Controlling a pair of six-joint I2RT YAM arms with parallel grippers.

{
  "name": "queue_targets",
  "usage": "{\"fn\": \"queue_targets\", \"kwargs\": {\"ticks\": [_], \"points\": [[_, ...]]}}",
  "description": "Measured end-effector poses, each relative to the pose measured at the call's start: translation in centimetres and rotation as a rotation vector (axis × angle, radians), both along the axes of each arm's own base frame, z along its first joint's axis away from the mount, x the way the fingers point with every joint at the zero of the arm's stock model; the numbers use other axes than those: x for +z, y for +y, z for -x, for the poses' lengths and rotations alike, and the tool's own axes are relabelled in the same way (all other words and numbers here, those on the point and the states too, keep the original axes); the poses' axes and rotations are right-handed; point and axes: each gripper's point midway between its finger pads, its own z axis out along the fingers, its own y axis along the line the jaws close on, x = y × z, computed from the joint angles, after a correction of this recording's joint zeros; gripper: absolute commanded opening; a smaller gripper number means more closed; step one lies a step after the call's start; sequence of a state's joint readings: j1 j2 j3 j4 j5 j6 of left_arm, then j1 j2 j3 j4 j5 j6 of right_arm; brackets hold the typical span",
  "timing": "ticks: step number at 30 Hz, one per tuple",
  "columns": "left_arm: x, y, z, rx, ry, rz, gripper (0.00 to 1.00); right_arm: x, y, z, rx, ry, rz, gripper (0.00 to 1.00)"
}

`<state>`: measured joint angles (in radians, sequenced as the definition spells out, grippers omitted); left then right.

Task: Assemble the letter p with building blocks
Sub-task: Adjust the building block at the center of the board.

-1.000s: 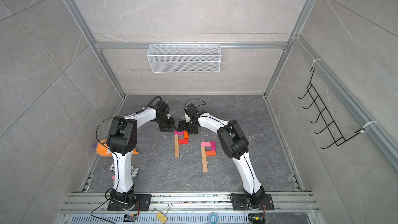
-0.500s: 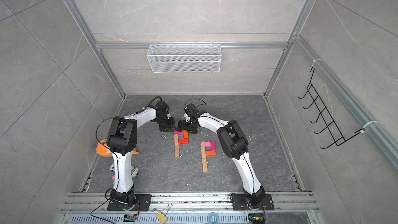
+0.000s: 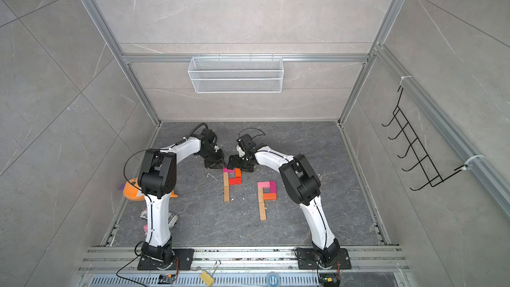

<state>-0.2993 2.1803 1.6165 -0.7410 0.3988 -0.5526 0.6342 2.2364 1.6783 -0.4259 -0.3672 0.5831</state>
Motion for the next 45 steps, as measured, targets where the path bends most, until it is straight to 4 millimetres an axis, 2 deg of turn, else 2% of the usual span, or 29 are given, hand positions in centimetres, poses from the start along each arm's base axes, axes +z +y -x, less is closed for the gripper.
{"fn": "queue_targets", "kwargs": {"ticks": [8, 45], "points": [[0.1, -0.6, -0.9, -0.006, 0.002, 0.016, 0.25, 0.0, -0.2, 0.1, -0.002, 0.0, 0.0, 0.83], [-0.1, -0.7, 0.3, -0.002, -0.012, 0.026, 0.24, 0.0, -0.5, 0.1, -0.007, 0.007, -0.014, 0.83]]}}
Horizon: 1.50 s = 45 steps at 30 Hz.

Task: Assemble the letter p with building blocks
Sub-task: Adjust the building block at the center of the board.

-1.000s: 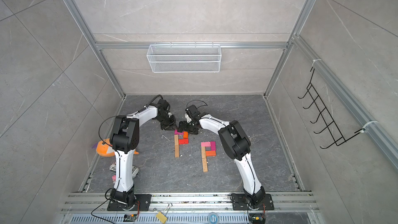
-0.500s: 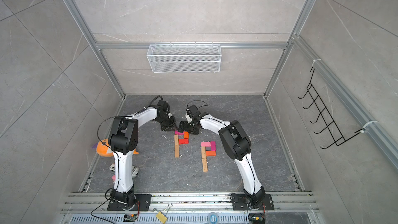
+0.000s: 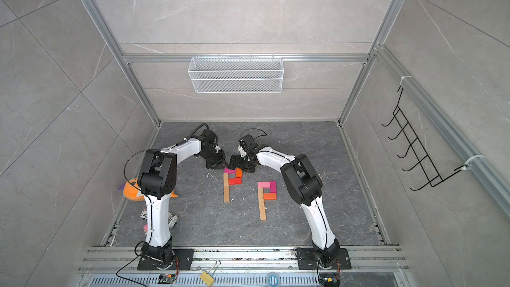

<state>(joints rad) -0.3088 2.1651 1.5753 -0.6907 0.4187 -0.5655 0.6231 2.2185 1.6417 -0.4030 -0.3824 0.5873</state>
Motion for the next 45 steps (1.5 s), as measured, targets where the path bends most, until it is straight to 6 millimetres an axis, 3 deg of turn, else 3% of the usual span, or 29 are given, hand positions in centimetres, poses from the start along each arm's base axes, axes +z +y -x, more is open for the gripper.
{"fn": "queue_targets", "kwargs": {"ticks": [45], "points": [[-0.03, 0.74, 0.21, 0.043, 0.006, 0.011, 0.24, -0.09, 0.68, -0.21, 0.017, 0.028, 0.017, 0.84]]}}
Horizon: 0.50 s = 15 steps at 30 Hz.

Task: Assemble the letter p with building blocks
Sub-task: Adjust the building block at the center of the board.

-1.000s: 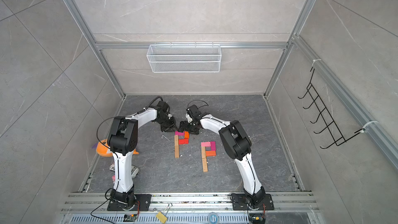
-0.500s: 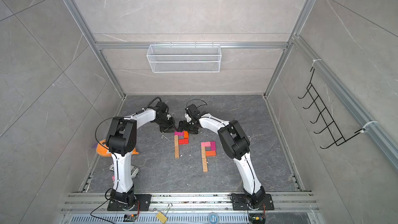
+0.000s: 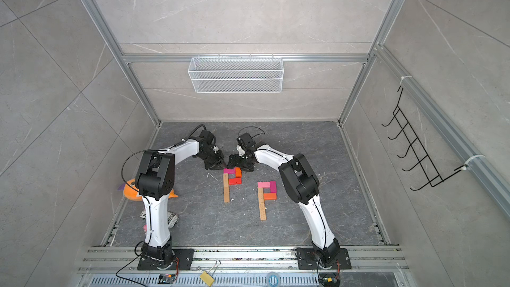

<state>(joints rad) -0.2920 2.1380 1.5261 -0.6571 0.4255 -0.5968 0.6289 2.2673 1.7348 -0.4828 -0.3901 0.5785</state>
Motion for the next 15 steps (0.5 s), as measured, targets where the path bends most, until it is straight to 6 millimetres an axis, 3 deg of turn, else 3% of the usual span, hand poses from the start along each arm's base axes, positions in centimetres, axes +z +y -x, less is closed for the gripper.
{"fn": "queue_targets", "kwargs": {"ticks": [15], "points": [[0.01, 0.31, -0.02, 0.016, 0.002, 0.0, 0.25, 0.01, 0.28, -0.27, 0.002, -0.004, -0.004, 0.84]]}}
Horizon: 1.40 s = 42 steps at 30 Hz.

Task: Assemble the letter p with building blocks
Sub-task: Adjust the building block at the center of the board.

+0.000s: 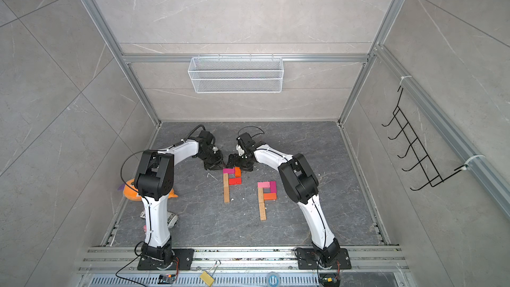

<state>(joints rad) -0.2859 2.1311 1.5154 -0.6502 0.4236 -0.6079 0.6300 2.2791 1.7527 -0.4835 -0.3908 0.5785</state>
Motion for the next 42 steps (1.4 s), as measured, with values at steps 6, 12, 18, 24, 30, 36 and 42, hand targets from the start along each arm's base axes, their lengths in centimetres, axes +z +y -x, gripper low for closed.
{"fn": "queue_targets", "kwargs": {"ticks": [6, 12, 18, 24, 30, 36, 42], "points": [[0.0, 0.1, 0.1, 0.003, -0.002, -0.001, 0.25, 0.0, 0.0, 0.0, 0.0, -0.001, 0.0, 0.84], [0.0, 0.1, 0.1, 0.004, -0.01, 0.002, 0.26, 0.0, 0.0, 0.0, -0.001, -0.002, 0.001, 0.85], [0.1, 0.2, 0.0, 0.024, -0.002, 0.012, 0.27, 0.1, 0.0, -0.1, -0.002, -0.005, 0.002, 0.85], [0.2, 0.5, -0.1, 0.048, 0.01, 0.021, 0.27, 0.2, -0.1, -0.3, -0.007, 0.003, 0.008, 0.86], [0.1, 0.8, 0.2, 0.065, 0.03, 0.056, 0.27, 0.2, -0.6, -1.3, -0.024, 0.019, 0.014, 0.82], [0.1, 1.3, 0.4, 0.078, 0.038, 0.077, 0.27, -0.2, -1.0, -3.1, -0.046, 0.039, 0.031, 0.5], [0.1, 1.5, 0.6, 0.087, 0.043, 0.078, 0.27, -1.1, -1.0, -4.4, -0.056, 0.063, 0.057, 0.26]]}}
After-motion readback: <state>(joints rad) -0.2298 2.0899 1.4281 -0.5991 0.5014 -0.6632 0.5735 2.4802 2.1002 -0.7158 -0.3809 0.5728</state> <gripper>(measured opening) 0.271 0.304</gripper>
